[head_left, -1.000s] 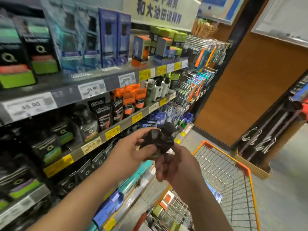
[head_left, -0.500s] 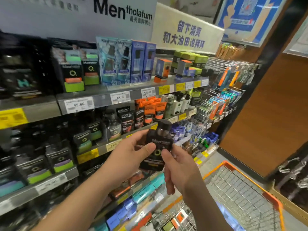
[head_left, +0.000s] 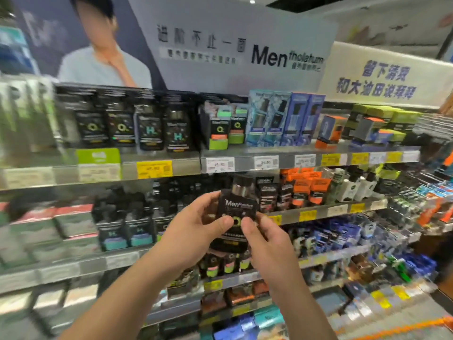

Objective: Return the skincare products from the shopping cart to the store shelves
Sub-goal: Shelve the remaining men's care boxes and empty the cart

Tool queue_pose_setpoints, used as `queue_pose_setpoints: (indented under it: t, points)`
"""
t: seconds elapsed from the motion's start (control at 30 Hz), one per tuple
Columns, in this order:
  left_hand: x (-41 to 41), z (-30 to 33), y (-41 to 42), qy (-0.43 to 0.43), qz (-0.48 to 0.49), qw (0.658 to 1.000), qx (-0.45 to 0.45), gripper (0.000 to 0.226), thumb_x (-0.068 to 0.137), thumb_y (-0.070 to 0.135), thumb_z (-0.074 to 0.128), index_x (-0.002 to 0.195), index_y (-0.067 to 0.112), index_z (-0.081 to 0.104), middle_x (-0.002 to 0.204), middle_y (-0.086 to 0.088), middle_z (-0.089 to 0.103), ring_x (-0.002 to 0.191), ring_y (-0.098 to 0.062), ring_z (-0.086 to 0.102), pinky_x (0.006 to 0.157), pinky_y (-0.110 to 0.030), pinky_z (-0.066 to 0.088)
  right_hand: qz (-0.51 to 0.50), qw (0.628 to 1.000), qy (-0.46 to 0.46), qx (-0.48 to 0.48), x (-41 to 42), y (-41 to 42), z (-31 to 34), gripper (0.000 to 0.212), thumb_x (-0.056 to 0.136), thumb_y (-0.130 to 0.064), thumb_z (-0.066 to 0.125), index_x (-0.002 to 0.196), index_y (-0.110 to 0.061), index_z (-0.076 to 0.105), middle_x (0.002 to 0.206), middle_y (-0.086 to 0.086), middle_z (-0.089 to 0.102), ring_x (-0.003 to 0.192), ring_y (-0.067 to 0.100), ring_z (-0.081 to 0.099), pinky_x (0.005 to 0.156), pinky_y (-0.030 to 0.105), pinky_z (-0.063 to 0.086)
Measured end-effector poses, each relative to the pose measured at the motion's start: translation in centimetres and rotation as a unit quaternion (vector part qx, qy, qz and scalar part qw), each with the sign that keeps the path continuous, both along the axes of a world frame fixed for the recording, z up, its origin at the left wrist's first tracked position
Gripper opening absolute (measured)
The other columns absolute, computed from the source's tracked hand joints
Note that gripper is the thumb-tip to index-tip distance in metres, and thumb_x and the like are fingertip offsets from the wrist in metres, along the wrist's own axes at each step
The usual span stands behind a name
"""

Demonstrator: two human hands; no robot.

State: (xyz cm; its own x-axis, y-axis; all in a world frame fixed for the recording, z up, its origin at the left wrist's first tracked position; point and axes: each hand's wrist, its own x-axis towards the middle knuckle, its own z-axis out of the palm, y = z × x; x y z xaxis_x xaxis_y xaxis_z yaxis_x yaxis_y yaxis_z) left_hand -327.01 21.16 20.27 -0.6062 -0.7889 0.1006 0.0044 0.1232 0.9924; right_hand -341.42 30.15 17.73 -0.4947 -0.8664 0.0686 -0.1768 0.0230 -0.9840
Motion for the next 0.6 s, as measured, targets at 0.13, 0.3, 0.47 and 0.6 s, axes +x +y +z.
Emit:
queue_pose_setpoints:
  t: [0.13,0.3,0.47,0.6]
  points:
    - [3.4,0.1,-1.7,0.023,0.051,0.998,0.027,0.04,0.098,0.015,0.067,0.132,0.034,0.061,0.11,0.005,0.075,0.102,-0.023,0.074,0.078,-0.052,0.063,0.043,0.999,0.007,-0.008,2.6,-3.2,0.4,0.013,0.097,-0.052,0.061,0.105,-0.047,0.07,0.096,-0.015,0.071,0.074,0.001,0.062,0.066,0.024,0.045]
    - [7.2,0.6,-4.6,0.032,0.106,0.994,0.003,0.038,0.096,0.014,0.069,0.122,0.042,0.064,0.108,0.005,0.077,0.101,-0.023,0.074,0.077,-0.057,0.062,0.085,0.995,0.047,-0.017,5.6,-7.1,1.6,0.009,0.095,-0.049,0.063,0.102,-0.047,0.067,0.094,-0.018,0.072,0.074,0.0,0.065,0.07,0.027,0.053]
    - [11.0,1.8,-7.9,0.038,0.122,0.992,-0.003,0.045,0.099,0.007,0.063,0.133,0.036,0.063,0.116,0.005,0.076,0.107,-0.024,0.073,0.081,-0.056,0.062,0.108,0.992,0.05,-0.042,8.8,-11.3,2.7,0.006,0.099,-0.041,0.061,0.103,-0.041,0.066,0.091,-0.026,0.071,0.068,-0.001,0.065,0.06,0.017,0.05]
    - [14.0,2.7,-11.0,0.04,0.15,0.987,-0.043,0.049,0.098,0.007,0.065,0.131,0.042,0.063,0.119,0.011,0.075,0.11,-0.018,0.072,0.094,-0.055,0.057,0.107,0.989,0.068,-0.071,11.7,-15.0,3.8,0.005,0.1,-0.038,0.062,0.103,-0.038,0.065,0.089,-0.022,0.072,0.066,0.0,0.065,0.059,0.021,0.052]
